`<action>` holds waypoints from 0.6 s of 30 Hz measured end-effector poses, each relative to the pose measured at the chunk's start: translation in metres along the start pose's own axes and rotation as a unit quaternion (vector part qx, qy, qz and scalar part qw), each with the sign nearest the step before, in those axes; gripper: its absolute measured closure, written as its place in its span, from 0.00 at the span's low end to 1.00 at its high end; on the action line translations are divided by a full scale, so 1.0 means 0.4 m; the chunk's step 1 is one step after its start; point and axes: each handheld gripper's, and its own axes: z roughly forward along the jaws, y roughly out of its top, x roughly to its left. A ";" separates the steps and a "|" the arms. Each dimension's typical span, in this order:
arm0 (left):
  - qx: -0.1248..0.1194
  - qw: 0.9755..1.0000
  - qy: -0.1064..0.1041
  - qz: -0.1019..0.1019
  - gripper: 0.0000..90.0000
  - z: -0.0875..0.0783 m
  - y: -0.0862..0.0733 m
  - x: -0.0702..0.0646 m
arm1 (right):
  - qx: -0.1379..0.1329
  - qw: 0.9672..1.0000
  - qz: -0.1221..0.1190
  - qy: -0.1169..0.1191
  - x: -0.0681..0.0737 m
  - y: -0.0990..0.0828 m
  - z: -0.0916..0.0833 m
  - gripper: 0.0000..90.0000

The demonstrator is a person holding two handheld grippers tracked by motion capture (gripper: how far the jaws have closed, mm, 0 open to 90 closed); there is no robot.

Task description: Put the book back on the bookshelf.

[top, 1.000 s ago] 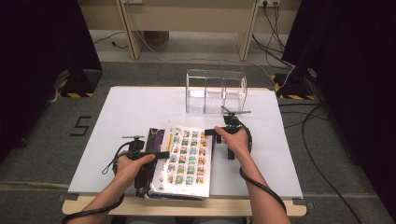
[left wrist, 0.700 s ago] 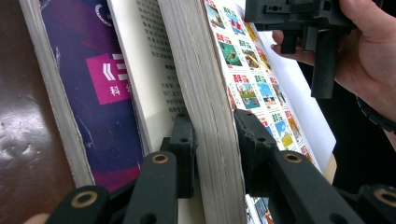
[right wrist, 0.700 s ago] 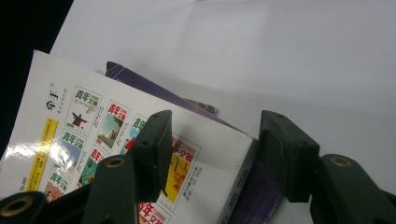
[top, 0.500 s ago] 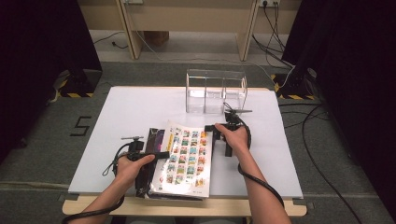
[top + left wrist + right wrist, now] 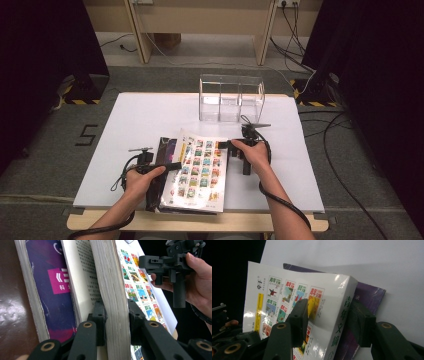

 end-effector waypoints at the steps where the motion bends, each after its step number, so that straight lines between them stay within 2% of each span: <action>1: 0.001 1.000 0.001 0.003 0.81 0.000 0.001 -0.001 | 0.002 1.000 0.000 0.001 0.000 0.000 0.000 0.59; 5: 0.004 1.000 0.000 0.006 0.80 0.000 0.004 -0.001 | 0.007 1.000 0.003 0.003 0.000 0.003 -0.001 0.61; 8: 0.005 1.000 -0.002 0.003 0.79 -0.001 0.005 0.002 | 0.003 1.000 -0.014 0.000 0.019 0.005 -0.015 0.65; 9: 0.005 1.000 -0.002 0.001 0.79 -0.001 0.005 0.002 | -0.002 1.000 -0.030 -0.003 0.036 0.006 -0.024 0.67; 12: 0.005 1.000 0.000 0.002 0.79 -0.001 0.005 0.001 | -0.002 0.999 -0.038 -0.006 0.051 0.007 -0.032 0.69; 13: 0.005 1.000 0.001 0.003 0.78 -0.001 0.006 0.001 | 0.003 0.999 -0.034 0.008 0.059 0.009 -0.041 0.73; 14: 0.006 1.000 0.002 0.004 0.78 -0.001 0.006 0.000 | 0.003 0.999 -0.034 0.008 0.059 0.009 -0.041 0.73; 16: 0.007 1.000 0.003 0.004 0.78 0.001 0.007 0.000 | 0.002 0.999 -0.032 0.041 0.063 0.010 -0.048 0.74; 18: 0.009 1.000 0.005 0.007 0.78 0.002 0.009 -0.002 | 0.005 0.999 -0.037 0.036 0.066 0.010 -0.046 0.74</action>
